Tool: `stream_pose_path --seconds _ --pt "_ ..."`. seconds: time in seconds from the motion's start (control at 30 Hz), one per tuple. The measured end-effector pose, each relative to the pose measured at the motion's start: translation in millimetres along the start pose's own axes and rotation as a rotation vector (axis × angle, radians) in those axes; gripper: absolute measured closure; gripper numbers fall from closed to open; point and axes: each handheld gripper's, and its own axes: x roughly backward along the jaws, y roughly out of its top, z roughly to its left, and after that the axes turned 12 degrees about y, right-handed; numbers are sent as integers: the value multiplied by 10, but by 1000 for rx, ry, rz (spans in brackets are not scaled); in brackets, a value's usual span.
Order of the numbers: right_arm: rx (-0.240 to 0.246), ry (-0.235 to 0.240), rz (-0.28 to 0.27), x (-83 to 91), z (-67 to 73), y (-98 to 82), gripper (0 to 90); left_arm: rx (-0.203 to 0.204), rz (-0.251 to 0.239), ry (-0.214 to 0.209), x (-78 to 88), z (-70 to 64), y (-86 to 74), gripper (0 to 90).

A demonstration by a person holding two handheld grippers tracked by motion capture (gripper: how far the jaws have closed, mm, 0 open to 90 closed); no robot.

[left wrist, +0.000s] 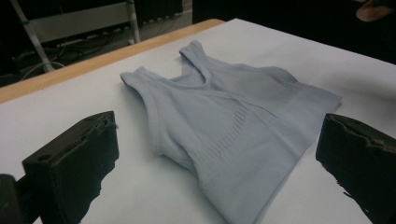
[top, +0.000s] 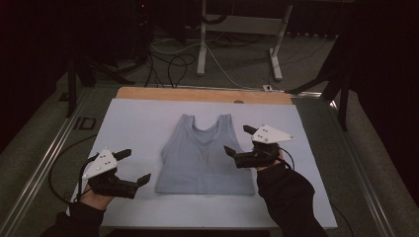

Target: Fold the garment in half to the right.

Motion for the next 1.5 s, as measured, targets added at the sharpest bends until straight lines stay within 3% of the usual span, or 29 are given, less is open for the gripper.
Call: stream_pose_path --seconds 0.23,0.47,0.6,0.93,1.07,1.1,1.27,1.3,1.47,1.5 --pt "23 38 -13 -221 -32 151 84 18 44 45 -151 -67 12 0" --pt "42 61 -13 -421 -33 278 84 33 98 15 -304 -108 -28 0" --pt "41 74 -20 -534 -35 322 84 39 103 15 -384 -131 -64 0" --pt "34 111 -8 -785 6 326 84 61 154 0 -570 -147 -205 0" --pt "33 115 0 -837 12 313 84 75 193 -9 -631 -144 -256 0" --pt "27 121 2 -873 18 298 84 74 243 -34 -700 -152 -315 0" --pt "27 123 4 -904 24 275 84 74 295 -51 -776 -169 -386 33" --pt "29 123 7 -907 26 272 84 74 325 -52 -807 -168 -422 48" --pt "23 126 8 -915 34 259 84 85 355 -61 -833 -162 -461 74" --pt "29 124 13 -927 32 250 84 91 393 -86 -862 -183 -486 106"
